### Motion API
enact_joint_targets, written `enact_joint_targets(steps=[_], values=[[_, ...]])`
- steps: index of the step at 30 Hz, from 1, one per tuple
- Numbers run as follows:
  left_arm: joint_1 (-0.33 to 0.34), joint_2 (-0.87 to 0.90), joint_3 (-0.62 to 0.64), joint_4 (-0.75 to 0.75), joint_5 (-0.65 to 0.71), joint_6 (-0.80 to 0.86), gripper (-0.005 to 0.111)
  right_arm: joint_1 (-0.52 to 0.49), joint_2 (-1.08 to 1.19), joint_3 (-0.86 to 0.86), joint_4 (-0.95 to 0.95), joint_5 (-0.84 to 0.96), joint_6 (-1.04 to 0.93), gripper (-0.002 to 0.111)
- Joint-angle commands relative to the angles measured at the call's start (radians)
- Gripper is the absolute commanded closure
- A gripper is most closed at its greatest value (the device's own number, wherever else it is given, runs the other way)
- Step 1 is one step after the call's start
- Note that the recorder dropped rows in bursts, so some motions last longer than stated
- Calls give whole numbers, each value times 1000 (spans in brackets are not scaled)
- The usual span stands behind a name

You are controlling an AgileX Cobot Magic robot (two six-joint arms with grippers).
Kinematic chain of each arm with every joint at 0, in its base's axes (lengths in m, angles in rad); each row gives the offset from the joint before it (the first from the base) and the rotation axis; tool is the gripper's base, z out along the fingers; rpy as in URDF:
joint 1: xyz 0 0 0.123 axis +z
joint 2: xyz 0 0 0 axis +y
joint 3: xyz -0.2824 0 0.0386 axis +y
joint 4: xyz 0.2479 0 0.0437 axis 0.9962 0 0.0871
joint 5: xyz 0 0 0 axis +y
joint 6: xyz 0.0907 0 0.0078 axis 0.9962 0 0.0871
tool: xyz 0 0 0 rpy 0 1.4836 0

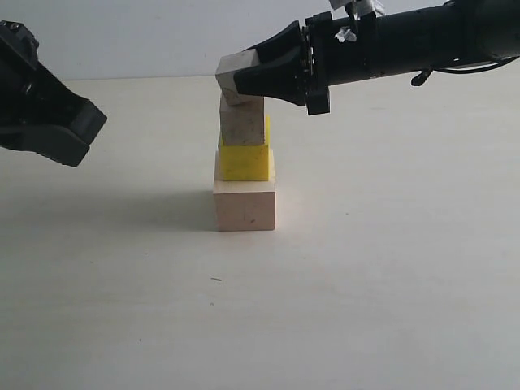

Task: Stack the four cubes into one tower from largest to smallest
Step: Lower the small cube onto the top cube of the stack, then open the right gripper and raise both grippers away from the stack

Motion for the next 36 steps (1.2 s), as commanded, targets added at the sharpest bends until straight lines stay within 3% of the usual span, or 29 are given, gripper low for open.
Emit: enact_joint_targets(steps=[1,8,27,31,36], values=[[1,-9,2,-5,-7,2,107,2,-3,3,0,10,-8,55],[1,-9,2,-5,-7,2,107,2,-3,3,2,10,-8,47],[1,-9,2,-5,-7,2,107,2,-126,1,42,10,161,48],[1,-9,2,-5,-7,2,107,2,-191,1,37,-48,291,63],[1,-9,2,-5,-16,2,107,2,-269,1,-46,-188,471,102]])
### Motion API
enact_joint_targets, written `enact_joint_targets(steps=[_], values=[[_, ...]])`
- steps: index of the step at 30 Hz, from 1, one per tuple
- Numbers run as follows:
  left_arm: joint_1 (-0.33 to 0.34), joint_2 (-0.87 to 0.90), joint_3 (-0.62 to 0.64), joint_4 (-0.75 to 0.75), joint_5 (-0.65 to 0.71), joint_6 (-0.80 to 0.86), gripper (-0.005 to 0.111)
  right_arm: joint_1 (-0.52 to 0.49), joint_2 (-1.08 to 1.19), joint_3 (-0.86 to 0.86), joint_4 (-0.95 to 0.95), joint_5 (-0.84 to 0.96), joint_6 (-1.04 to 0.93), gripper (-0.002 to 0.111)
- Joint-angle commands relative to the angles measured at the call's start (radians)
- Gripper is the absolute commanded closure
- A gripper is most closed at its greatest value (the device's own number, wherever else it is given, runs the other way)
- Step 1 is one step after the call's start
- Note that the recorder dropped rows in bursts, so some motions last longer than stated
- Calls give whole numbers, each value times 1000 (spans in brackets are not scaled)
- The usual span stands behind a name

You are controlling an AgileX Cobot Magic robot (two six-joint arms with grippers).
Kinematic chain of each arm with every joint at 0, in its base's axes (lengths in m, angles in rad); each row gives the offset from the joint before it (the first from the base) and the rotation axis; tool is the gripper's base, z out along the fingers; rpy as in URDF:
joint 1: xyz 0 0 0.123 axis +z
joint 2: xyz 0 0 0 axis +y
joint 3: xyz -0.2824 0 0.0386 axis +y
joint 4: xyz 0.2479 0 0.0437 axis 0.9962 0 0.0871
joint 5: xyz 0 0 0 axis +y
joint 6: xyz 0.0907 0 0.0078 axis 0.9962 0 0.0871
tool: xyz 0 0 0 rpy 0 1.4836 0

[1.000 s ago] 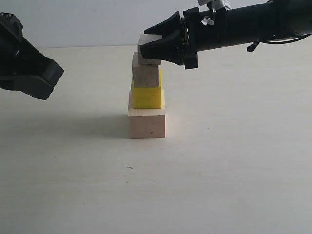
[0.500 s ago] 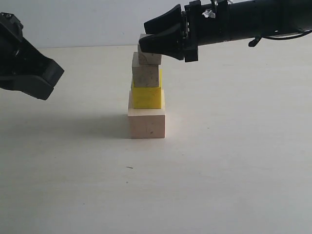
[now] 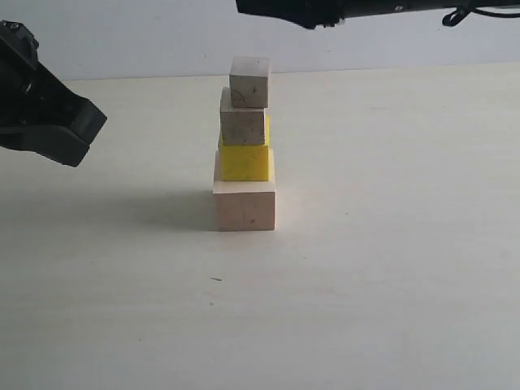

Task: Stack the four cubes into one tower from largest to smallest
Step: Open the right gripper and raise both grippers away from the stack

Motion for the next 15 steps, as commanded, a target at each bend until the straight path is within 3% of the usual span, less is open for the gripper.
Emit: enact_joint_targets(steps=[1,7,11,15], values=[[1,-9,2,-5,-26,2,107,2,-75,1,-84,-125,180,108],[1,-7,2,-8,-152,-4,107,-9,-144,1,-313,-237,579,108],[1,8,2,-12,-264,-29,107,-22,-153,1,-580,-329,875,108],[14,72,1,-58,-342,-29,107,-42,-153,21,-608,-336,949,108]])
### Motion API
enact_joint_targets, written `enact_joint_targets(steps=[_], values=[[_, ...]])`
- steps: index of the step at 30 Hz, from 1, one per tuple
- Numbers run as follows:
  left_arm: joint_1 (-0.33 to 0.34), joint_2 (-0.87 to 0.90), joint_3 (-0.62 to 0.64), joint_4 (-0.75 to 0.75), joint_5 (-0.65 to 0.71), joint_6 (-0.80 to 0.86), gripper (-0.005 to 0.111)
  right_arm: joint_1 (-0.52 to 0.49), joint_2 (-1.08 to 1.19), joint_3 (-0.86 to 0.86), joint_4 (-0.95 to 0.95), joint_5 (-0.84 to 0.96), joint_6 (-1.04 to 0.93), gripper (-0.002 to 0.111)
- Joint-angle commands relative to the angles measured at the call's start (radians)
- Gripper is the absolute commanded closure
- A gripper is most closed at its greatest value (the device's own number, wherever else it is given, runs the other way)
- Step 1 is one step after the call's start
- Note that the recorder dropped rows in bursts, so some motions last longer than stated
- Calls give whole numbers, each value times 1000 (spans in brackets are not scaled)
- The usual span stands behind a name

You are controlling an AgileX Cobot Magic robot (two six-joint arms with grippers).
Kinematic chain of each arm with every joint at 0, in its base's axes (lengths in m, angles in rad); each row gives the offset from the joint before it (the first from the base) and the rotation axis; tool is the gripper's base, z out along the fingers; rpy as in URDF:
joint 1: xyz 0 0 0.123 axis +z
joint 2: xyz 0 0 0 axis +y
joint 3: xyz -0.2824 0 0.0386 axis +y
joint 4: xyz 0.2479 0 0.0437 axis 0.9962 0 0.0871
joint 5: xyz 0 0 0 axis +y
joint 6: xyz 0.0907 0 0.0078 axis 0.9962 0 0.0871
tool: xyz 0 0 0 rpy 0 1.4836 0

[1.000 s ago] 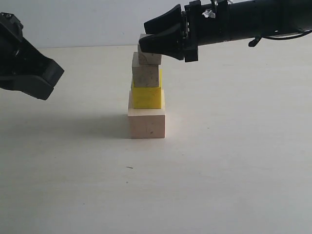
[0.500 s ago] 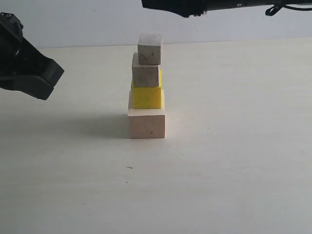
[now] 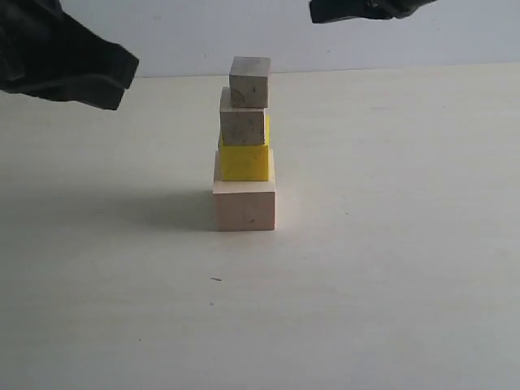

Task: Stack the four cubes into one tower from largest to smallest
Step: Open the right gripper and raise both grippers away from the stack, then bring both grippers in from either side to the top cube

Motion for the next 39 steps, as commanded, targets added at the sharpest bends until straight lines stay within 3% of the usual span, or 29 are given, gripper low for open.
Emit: enact_joint_targets(steps=[1,6,10,13,18,24,39], values=[[24,70,-1,-54,-99,-16,107,-21,-4,20,-35,-14,88,108],[120,133,-42,-165,-100,24,107,-21,9,29,-33,18,110,108],[215,156,-99,-425,-98,190,107,-21,47,29,29,54,105,108],[254,177,-143,-530,-62,256,107,-21,78,29,79,106,73,108],[263,233,-197,-550,-29,268,107,-21,114,29,124,142,62,108],[263,319,-214,-742,-13,405,107,-21,119,29,122,157,62,108],[263,394,-214,-860,2,539,107,-21,131,29,157,209,54,108]])
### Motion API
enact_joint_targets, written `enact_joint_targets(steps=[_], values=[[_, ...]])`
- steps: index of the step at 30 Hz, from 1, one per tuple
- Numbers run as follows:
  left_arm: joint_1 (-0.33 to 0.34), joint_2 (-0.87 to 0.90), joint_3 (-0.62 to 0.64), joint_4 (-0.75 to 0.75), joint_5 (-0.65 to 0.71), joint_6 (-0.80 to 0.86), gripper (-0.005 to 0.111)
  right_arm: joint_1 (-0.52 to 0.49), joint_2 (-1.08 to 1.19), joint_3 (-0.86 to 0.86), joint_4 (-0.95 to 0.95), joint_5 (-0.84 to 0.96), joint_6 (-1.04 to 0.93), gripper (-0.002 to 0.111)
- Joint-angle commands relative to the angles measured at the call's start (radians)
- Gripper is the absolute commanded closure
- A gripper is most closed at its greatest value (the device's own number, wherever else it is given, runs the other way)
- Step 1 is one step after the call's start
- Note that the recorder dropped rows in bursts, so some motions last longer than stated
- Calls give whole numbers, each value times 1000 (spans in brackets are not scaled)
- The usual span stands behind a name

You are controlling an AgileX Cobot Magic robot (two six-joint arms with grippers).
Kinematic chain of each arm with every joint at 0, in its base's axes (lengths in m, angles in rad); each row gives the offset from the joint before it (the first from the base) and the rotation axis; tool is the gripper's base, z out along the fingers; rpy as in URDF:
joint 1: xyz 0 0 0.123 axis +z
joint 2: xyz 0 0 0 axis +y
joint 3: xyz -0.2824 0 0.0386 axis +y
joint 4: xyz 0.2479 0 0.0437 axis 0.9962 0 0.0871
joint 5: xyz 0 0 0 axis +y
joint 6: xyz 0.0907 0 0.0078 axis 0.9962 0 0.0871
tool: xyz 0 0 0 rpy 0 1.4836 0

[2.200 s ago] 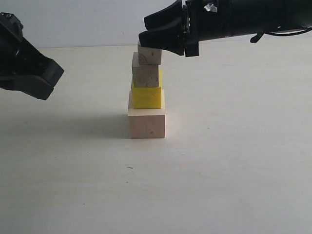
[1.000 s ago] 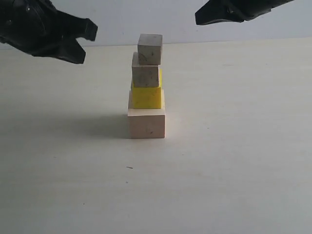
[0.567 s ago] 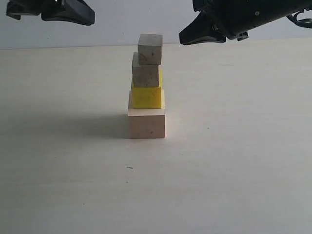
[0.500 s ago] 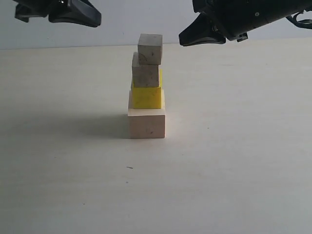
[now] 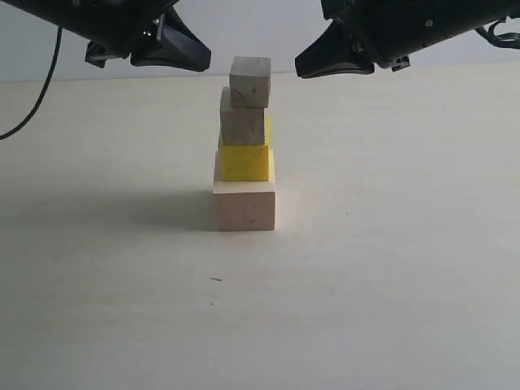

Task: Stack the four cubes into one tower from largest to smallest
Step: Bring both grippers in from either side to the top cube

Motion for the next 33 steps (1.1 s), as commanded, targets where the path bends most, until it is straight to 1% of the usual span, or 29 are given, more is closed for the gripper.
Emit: enact_joint_targets(steps=[1,19,24,33], values=[[4,-3,-6,-16,1,21,107,-5,16,2,48,35,-22,108],[4,-3,-6,-27,1,27,107,-5,19,2,66,25,-31,108],[4,-3,-6,-80,15,54,107,-5,19,2,68,26,-31,108],[4,-3,-6,-80,31,62,107,41,19,2,40,-11,-28,108]])
